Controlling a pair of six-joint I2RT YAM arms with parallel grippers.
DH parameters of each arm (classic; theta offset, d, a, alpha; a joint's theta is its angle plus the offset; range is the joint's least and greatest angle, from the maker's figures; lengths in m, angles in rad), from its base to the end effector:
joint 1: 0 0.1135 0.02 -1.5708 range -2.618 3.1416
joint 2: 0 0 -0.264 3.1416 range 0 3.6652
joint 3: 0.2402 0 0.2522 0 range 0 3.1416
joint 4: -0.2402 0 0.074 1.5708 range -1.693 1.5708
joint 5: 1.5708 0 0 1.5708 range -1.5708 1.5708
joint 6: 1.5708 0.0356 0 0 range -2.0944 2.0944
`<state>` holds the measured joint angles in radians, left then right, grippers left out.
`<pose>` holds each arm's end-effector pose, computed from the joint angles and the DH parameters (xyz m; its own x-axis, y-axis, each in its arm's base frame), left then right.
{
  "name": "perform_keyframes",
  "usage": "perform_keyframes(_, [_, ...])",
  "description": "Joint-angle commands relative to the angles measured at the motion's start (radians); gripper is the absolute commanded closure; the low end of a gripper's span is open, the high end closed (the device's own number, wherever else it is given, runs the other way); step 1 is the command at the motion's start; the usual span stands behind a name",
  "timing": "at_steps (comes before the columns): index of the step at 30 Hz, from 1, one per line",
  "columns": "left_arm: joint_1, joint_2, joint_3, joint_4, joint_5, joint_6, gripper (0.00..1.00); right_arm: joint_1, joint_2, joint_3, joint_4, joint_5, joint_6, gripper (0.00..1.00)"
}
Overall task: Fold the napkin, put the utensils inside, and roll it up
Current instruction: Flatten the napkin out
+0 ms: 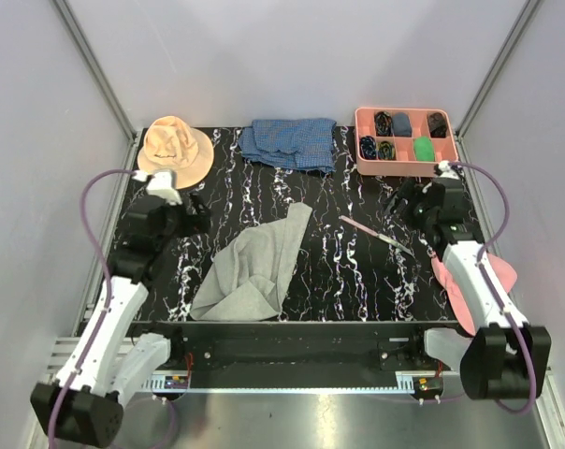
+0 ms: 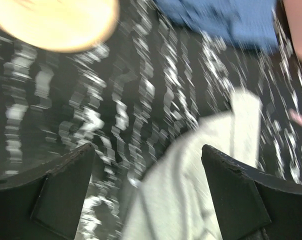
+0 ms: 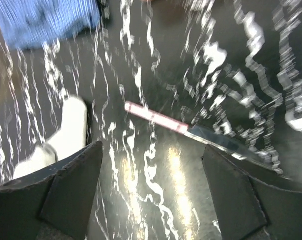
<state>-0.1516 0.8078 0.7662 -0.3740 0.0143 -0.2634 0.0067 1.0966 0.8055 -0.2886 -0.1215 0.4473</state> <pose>0.1829 -0.0285 0.3098 -0.4280 -0.1980 -0.8818 0.0544 0.9683 -0.2438 0.2428 0.0059 0.2756 -0.5406 0.4257 -0.7256 0.1395 0.8959 0.4217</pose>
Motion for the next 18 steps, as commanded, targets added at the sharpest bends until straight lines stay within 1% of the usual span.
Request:
perform_keyframes(1, [-0.161,0.053,-0.002,-0.002,-0.071,-0.080,0.09,0.055,0.100,0.040,-0.012,-0.106,0.053,0.12])
perform_keyframes(3, [-0.222,0.088,-0.021,0.004,-0.105,-0.114,0.10,0.117,0.126,0.057,-0.012,-0.087,0.051,0.13])
perform_keyframes(6, [-0.278,0.154,-0.050,0.003,-0.146,-0.190,0.10,0.219,0.169,0.077,-0.012,-0.031,0.067,0.13])
perform_keyframes(9, [-0.293,0.223,-0.061,-0.008,-0.163,-0.249,0.13,0.291,0.224,0.104,-0.014,0.006,0.088,0.13])
perform_keyframes(13, [-0.293,0.300,-0.021,-0.028,-0.177,-0.266,0.14,0.367,0.325,0.170,-0.029,0.052,0.088,0.14])
perform_keyframes(18, [-0.293,0.450,0.042,-0.069,-0.137,-0.283,0.14,0.435,0.488,0.329,-0.106,0.080,0.074,0.16])
